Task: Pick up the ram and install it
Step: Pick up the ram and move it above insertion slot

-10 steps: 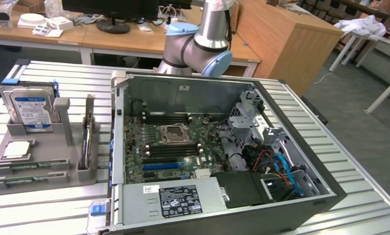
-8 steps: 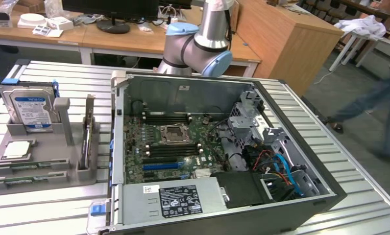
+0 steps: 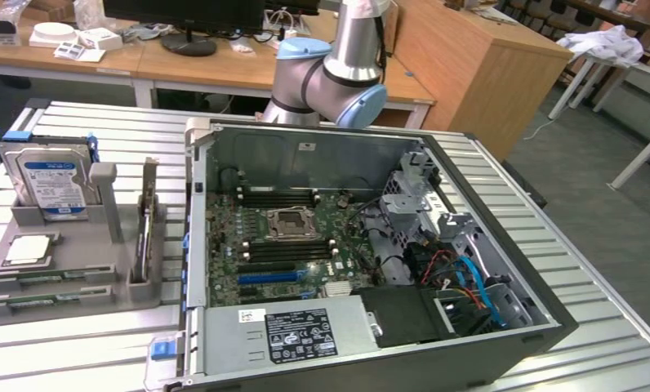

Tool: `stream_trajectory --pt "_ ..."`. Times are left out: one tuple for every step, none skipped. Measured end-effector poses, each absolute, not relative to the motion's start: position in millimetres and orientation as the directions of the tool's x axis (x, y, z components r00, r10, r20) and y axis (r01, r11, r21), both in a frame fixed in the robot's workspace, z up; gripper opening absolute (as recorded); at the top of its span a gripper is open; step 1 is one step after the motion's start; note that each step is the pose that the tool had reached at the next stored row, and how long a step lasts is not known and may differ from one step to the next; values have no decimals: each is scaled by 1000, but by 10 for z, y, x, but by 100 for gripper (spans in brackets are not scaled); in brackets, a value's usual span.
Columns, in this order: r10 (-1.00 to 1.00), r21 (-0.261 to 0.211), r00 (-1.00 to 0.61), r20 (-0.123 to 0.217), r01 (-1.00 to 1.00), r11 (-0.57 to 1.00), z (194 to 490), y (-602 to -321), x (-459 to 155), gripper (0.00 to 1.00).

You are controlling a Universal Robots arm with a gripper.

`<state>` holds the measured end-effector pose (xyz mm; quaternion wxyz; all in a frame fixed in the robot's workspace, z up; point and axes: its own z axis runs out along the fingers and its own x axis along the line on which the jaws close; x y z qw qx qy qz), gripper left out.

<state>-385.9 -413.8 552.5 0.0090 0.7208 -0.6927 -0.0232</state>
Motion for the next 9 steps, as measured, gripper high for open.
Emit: stream_trajectory --pt "-999 45 39 -21 -998 -40 5520 -4138 -3859 36" --pt "-999 45 39 -21 -998 -40 5514 -4138 -3859 36" --pt "-999 45 39 -21 -998 -40 5508 -4138 -3859 36" --pt "-999 45 39 -21 -998 -40 5499 -4138 -3859 36" --pt "-999 45 39 -21 -998 -40 5488 -4138 -3859 36" --pt "-999 45 39 -21 -998 -40 5477 -4138 -3859 36" --pt "-999 45 39 -21 -998 -40 5466 -4138 -3859 36" --pt "-999 45 39 -21 -998 -40 5456 -4138 -3859 36" --pt "-999 45 39 -21 -998 -40 5446 -4138 -3859 36"
